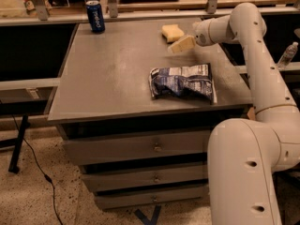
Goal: Move sponge near blue chip bag
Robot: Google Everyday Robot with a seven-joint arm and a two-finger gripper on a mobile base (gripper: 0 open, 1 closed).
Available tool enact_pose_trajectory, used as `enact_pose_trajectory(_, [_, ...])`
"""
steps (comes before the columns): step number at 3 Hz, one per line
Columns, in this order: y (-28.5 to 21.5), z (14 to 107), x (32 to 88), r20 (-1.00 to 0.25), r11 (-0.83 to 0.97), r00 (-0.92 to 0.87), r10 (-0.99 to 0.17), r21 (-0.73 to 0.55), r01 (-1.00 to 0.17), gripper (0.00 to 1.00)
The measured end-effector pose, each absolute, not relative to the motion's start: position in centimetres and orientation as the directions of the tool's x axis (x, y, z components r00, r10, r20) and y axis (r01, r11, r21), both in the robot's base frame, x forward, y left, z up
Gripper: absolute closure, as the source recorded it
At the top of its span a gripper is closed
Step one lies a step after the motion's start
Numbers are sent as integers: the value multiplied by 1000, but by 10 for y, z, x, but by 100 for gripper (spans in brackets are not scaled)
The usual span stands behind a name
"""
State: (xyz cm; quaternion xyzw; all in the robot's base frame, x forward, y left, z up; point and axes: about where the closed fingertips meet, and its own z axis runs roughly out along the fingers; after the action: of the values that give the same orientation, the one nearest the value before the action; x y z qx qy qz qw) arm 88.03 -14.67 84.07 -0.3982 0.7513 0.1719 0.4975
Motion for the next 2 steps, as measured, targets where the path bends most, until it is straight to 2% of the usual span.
enact_pose_trajectory(2, [-147,840,897,-903,683,-199,-382,-131,-718,0])
